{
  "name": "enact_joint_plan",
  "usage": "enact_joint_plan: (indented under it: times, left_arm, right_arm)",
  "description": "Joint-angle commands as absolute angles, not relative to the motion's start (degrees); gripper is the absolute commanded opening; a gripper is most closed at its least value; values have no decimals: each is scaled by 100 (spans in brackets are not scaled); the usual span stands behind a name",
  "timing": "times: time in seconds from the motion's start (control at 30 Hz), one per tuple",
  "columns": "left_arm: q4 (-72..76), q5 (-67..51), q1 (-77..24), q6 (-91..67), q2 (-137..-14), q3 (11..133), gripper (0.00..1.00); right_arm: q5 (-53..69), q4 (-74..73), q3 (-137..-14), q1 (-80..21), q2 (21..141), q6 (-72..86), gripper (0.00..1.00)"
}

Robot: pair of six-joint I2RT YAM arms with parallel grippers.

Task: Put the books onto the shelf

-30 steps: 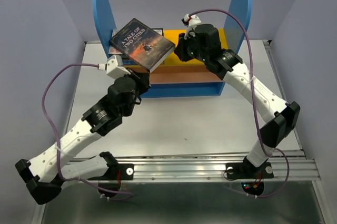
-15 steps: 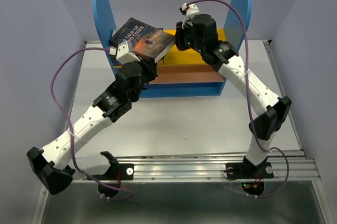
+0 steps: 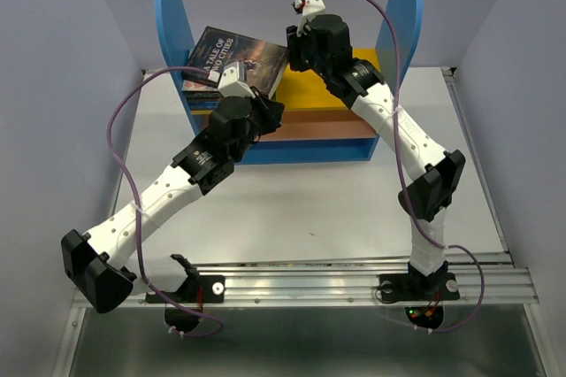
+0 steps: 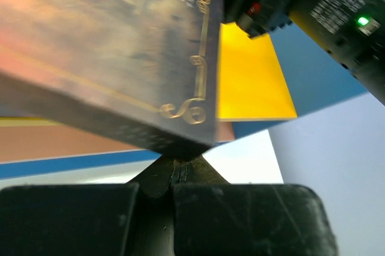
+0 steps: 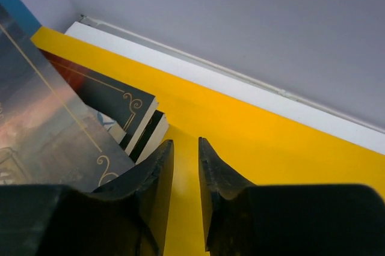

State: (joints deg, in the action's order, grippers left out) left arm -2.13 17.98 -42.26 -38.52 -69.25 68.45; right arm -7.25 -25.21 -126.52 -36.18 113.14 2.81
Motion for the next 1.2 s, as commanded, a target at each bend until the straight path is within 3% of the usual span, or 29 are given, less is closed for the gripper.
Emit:
enact_joint_plan:
  times: [0.0,0.13,0.23,0.47,0.63,1.17]
  left_arm:
    - [343,1197,-4201,-3656,-6996,7251,0]
    - [334,1011,-4201,-3665,-7084,7225,0]
    - [255,880,-4201,-3674,-7128,7242,0]
    - [185,720,-4210,-3463,-6408,6751,0]
    - [-324,1395,-4201,-3472,-5933,6539,0]
    - [-483,2057,-4175,-3217,-6205,7057,0]
  right_arm:
    - [-1115,-2162,-13087,-3762,11338,70,38]
    - [-1476,-2118,-12991,-3762,11233,-167,62]
    - [-1887,-2118,-12833,-3762,11075,-150,65]
    - [-1926,-2127,-11577,-3762,10196,298,65]
    - [-1382,-2118,-11093,-3762,9826,580,58]
    - [-817,-2127,-11944,-3762,10511,571,52]
